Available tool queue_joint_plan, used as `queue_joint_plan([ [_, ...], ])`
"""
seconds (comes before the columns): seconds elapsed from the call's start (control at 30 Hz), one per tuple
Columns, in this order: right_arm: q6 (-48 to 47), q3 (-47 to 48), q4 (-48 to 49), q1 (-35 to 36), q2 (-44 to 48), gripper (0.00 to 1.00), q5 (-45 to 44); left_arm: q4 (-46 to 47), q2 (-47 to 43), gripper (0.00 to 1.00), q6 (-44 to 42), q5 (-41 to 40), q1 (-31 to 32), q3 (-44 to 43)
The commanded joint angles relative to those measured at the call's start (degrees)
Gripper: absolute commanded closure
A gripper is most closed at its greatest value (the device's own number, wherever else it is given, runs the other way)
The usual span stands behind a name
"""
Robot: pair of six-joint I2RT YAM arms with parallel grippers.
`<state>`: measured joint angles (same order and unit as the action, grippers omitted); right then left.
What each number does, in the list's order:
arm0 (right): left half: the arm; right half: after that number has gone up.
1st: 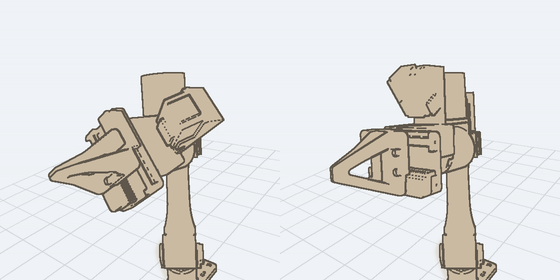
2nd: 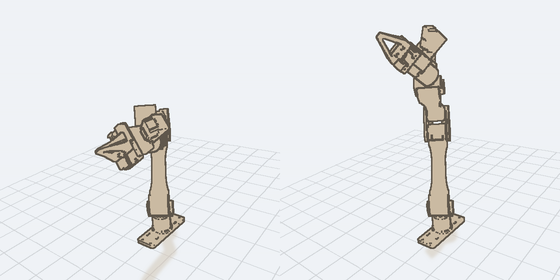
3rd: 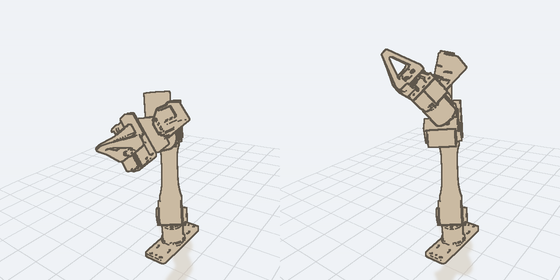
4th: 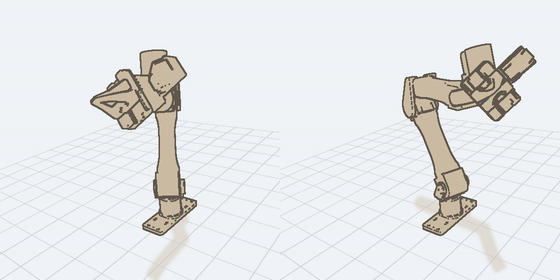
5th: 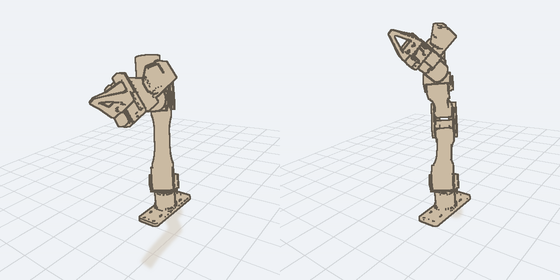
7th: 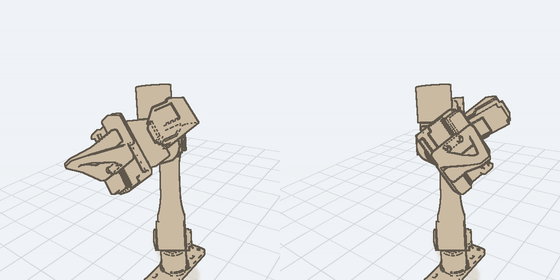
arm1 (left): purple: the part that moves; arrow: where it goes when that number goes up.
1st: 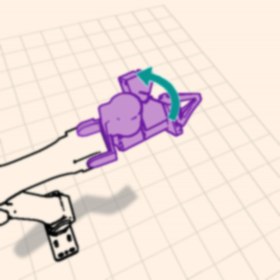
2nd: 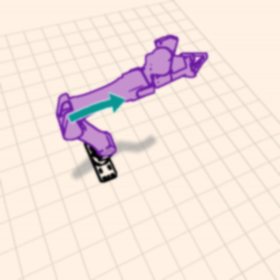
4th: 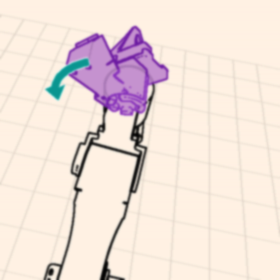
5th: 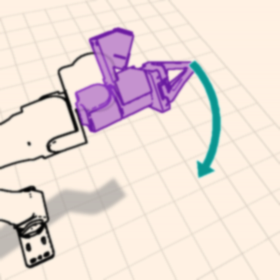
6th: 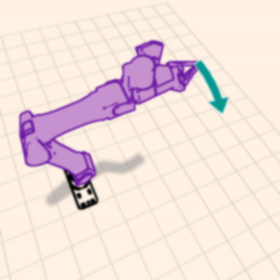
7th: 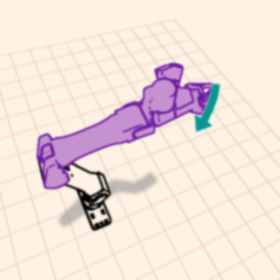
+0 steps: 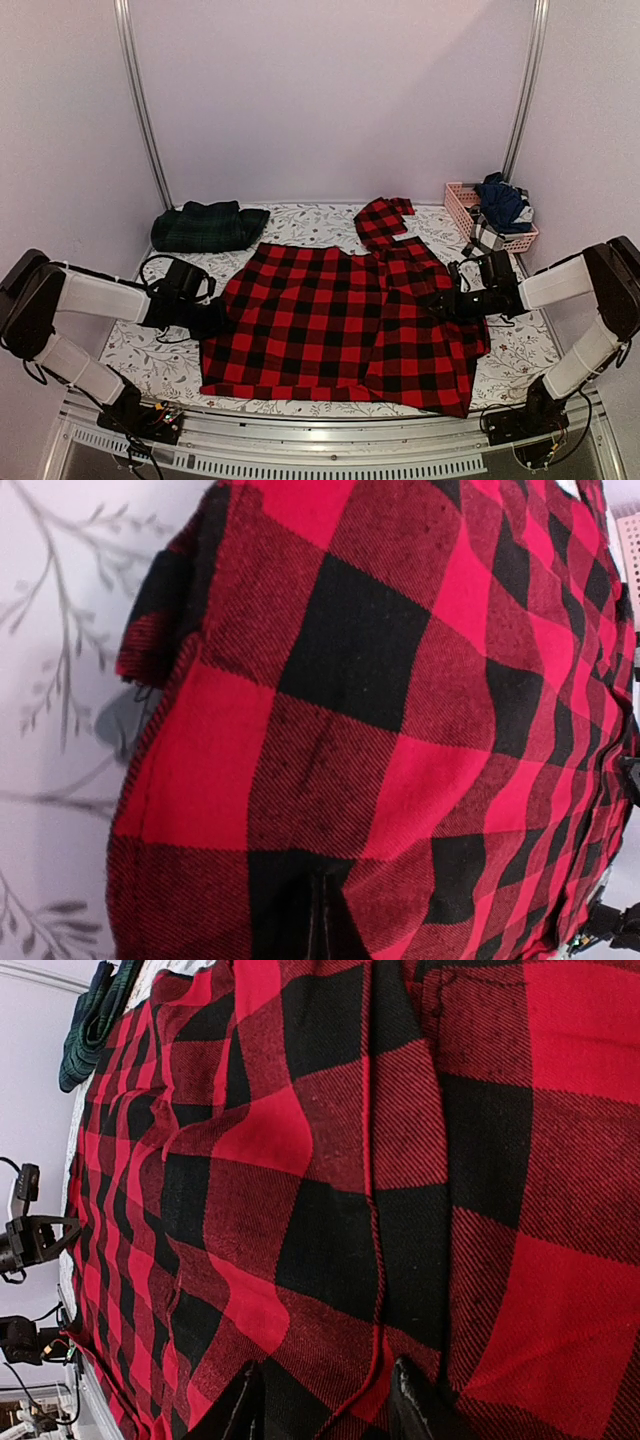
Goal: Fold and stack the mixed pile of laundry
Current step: Move the flattened T-shirt to the center of the board.
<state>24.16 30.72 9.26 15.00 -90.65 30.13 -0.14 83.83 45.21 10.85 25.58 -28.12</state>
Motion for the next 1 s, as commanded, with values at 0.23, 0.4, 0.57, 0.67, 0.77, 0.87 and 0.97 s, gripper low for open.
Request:
queue_joint_plan([
  [0.23,-3.0,9.7,-6.5,-2.7,5.0,0.51,-5.5,-6.5,-8.6,0.54,-9.3,-8.9,0.2,-10.2],
  [0.4,-8.4,27.0,-9.1,-3.6,-5.4,0.51,-8.3,-6.2,7.5,0.46,-19.5,-5.5,-5.4,-29.0],
  [0.57,-11.5,39.5,-12.2,-3.7,-18.4,0.51,-10.8,-14.2,26.9,0.47,-25.1,-6.8,-5.6,-50.6],
  [0.67,-12.2,44.7,-12.9,-3.8,-24.7,0.52,-12.3,-14.6,35.0,0.49,-25.8,-6.2,-5.5,-57.2],
  [0.77,-12.7,48.8,-13.9,-3.8,-29.9,0.51,-13.8,-16.5,41.4,0.50,-26.0,-7.9,-5.3,-62.7],
  [0.87,-13.2,51.8,-14.7,-3.8,-32.9,0.50,-15.2,-17.6,44.9,0.49,-27.1,-10.1,-4.9,-65.9],
  [0.97,-14.0,54.7,-16.1,-3.7,-36.0,0.49,-17.2,-20.4,47.9,0.48,-27.7,-13.5,-4.4,-68.9],
])
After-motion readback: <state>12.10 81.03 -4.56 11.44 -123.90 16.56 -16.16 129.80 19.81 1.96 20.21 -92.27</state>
